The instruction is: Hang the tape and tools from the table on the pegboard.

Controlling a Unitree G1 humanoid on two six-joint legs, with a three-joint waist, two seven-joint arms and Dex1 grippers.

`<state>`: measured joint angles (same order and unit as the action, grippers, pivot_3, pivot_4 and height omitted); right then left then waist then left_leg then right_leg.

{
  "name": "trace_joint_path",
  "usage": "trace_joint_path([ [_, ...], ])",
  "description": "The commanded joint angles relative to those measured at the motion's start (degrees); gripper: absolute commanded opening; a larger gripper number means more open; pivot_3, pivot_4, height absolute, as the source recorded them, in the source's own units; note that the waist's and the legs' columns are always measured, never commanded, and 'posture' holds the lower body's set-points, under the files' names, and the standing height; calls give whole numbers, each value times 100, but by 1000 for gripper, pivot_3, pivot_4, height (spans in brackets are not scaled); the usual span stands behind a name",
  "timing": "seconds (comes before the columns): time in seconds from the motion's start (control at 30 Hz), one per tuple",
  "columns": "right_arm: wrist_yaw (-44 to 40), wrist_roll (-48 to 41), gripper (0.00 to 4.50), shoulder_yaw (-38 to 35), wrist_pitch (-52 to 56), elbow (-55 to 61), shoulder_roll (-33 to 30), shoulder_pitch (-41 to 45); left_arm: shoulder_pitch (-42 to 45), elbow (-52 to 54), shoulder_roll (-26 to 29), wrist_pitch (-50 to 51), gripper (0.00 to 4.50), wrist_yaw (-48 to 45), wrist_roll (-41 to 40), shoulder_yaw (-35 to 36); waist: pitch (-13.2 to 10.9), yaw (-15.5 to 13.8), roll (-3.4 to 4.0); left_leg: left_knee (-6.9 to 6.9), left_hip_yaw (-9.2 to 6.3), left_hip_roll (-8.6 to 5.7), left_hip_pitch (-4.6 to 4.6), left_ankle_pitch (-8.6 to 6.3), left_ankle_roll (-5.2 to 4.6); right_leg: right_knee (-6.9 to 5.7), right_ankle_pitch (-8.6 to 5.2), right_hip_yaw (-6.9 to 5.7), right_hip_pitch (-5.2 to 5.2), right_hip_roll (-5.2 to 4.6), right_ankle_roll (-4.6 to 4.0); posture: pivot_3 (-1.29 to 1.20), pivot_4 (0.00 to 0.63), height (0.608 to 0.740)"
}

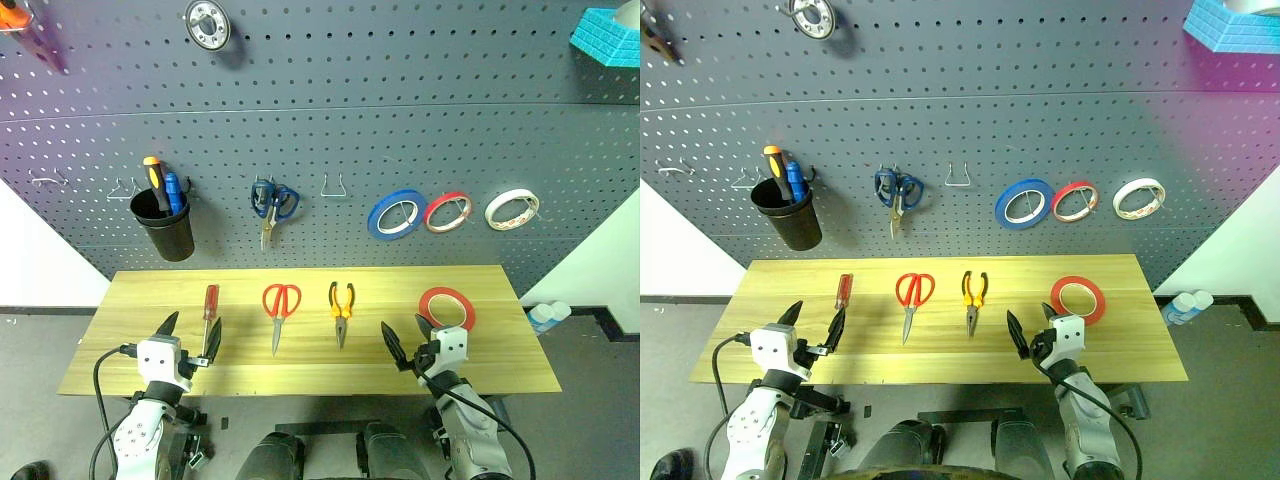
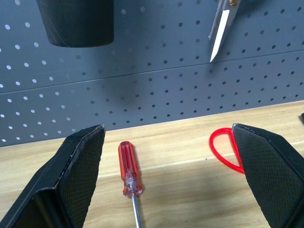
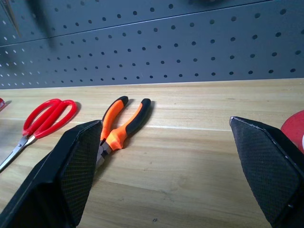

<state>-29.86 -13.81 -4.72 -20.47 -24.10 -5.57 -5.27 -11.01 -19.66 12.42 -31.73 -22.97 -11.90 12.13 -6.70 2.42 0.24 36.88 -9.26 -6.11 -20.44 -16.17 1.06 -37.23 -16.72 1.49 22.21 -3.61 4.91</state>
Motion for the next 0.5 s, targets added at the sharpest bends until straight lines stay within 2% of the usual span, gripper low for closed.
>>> trace_joint_path([
  [0.03,-43,-38,4500,-54,-180,-2,-30,66,18,66,97,-59,4467,-81,-16,6,2,-1,1,0,0,0,0,0,0,0,0,0,0,0,0,-112,69,740],
  [0.5,350,-188,4500,-356,184,419,-151,298,34,61,89,-131,4467,-88,-7,1,6,-6,2,5,3,1,0,0,0,-2,2,3,-1,2,-2,-100,72,740],
])
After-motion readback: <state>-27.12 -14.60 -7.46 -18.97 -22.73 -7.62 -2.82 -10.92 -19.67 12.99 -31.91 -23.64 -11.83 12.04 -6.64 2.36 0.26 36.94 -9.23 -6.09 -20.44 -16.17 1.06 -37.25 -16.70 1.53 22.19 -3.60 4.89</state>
